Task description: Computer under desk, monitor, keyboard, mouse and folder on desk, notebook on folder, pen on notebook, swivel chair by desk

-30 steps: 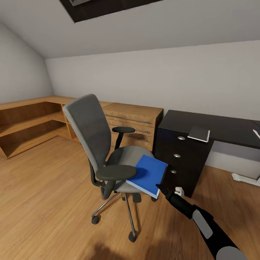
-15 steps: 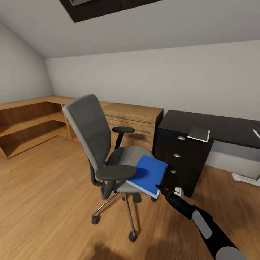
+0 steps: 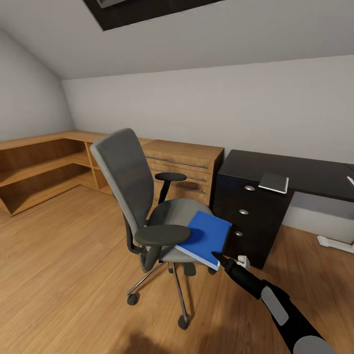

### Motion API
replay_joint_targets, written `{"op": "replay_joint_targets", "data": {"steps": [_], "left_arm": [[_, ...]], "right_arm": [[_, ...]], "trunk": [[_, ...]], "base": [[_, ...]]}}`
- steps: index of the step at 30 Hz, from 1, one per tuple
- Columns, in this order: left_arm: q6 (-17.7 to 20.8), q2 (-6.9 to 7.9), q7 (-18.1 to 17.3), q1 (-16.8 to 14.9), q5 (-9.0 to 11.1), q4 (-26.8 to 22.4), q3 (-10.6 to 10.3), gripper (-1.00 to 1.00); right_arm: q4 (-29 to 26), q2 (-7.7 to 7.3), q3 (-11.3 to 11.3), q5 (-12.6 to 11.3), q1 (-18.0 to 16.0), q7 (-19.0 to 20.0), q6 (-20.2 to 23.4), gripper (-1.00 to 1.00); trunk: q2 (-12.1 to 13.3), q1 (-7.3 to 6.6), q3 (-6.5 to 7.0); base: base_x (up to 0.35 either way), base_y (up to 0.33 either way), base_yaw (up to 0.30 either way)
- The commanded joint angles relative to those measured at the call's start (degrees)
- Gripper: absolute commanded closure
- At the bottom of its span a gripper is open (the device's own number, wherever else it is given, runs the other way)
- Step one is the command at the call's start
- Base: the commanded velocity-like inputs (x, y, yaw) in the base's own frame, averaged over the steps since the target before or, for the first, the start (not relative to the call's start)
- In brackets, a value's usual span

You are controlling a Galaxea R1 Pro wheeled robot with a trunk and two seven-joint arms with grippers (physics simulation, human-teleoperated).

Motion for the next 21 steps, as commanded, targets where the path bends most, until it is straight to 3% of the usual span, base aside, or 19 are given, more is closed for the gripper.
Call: {"op": "replay_joint_targets", "data": {"steps": [1,21], "left_arm": [[0.52,-0.01,-0.11,0.00,0.49,-0.09,0.11,-1.00],[0.52,-0.02,0.00,0.00,0.55,-0.09,0.04,-1.00]], "right_arm": [[0.00,0.00,-0.07,-0.45,-0.02,0.07,0.51,-1.00],[0.00,0.01,0.16,-0.36,-0.01,0.07,0.58,-1.00]], "trunk": [[-0.02,-0.01,-0.04],[-0.02,-0.01,-0.04]], "base": [[0.000,0.025,0.000],[0.000,0.003,0.000]]}}
